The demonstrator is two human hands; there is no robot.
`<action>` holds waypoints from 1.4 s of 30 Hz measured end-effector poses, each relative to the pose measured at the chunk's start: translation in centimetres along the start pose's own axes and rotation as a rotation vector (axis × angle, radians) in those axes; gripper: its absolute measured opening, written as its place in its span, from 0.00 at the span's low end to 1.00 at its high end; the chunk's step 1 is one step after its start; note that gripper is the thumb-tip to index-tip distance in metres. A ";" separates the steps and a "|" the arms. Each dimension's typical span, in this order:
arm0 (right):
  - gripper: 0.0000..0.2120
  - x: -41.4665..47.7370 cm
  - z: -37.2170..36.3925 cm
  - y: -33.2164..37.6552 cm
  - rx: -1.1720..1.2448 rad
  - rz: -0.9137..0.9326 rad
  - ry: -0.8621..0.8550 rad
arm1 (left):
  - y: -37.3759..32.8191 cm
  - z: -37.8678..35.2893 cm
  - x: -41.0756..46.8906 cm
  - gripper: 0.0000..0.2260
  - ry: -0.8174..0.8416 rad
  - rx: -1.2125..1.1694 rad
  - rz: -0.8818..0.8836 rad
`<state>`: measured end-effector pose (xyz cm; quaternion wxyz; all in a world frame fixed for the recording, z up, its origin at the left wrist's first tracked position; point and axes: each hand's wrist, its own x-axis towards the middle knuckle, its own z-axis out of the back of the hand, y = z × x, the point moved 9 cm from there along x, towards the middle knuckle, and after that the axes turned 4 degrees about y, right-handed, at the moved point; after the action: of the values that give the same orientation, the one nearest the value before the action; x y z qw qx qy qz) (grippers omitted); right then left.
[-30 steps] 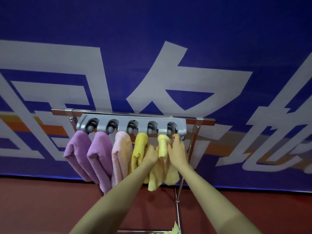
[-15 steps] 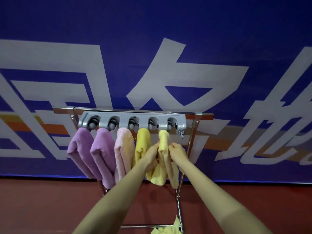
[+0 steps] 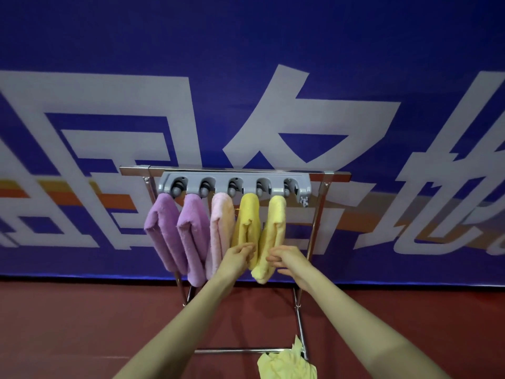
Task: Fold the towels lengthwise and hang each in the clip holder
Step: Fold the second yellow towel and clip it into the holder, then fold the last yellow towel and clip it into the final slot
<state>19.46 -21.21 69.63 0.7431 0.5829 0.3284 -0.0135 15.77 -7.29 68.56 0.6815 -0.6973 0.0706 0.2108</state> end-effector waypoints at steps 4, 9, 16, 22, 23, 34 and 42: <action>0.13 -2.6 -2.6 -1.0 0.102 0.005 0.054 | 1.3 2.5 -3.2 0.10 0.011 -0.090 0.037; 0.14 -5.7 -5.9 -1.8 0.238 0.052 0.096 | 1.7 7.1 -7.4 0.12 -0.001 -0.102 0.017; 0.14 -8.9 -9.7 -2.3 0.315 0.113 0.100 | 2.7 12.9 -11.6 0.13 -0.014 -0.109 -0.025; 0.13 -9.6 -11.1 -4.4 0.331 0.123 0.140 | 4.7 13.3 -12.9 0.14 -0.021 -0.080 -0.028; 0.13 -9.3 -11.0 -5.0 0.329 0.121 0.139 | 5.1 13.0 -12.9 0.14 -0.021 -0.082 -0.026; 0.10 -0.4 -6.6 -23.4 0.290 0.025 0.048 | 22.7 7.1 -5.4 0.13 -0.022 -0.089 0.056; 0.11 10.0 -4.5 -39.2 0.188 0.000 -0.047 | 39.7 3.9 4.0 0.12 0.004 -0.073 0.105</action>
<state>9.44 -26.21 30.53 0.6928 0.6496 0.3079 -0.0578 3.28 -5.12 30.56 0.6433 -0.7175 0.1005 0.2473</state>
